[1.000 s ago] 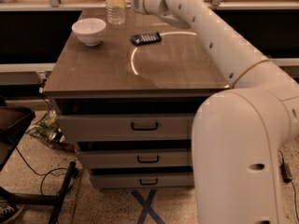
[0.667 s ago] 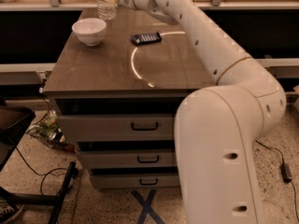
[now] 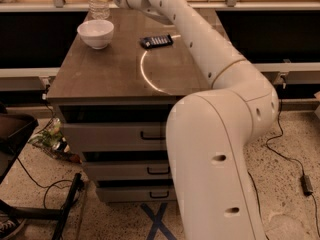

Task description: Place water bottle into white bowl

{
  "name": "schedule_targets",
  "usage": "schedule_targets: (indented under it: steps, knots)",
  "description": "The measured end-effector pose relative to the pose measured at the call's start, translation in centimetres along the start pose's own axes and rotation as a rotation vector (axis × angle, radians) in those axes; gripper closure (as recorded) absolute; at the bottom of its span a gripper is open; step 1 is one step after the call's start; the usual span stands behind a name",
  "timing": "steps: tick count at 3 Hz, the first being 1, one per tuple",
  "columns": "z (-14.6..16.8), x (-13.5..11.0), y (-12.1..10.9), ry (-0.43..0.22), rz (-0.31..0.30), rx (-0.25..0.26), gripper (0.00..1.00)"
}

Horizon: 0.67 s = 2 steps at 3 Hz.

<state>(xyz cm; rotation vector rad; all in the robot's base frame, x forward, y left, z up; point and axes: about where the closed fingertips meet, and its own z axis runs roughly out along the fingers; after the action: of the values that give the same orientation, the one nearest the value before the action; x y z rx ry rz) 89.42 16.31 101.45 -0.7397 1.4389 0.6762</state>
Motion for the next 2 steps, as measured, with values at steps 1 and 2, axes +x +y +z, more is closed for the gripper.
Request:
schedule_targets:
  steps: [1, 2]
  knots:
    - [1.1, 1.3, 0.7, 0.017, 0.000, -0.005, 1.00]
    - [1.7, 2.7, 1.3, 0.031, 0.011, -0.002, 1.00]
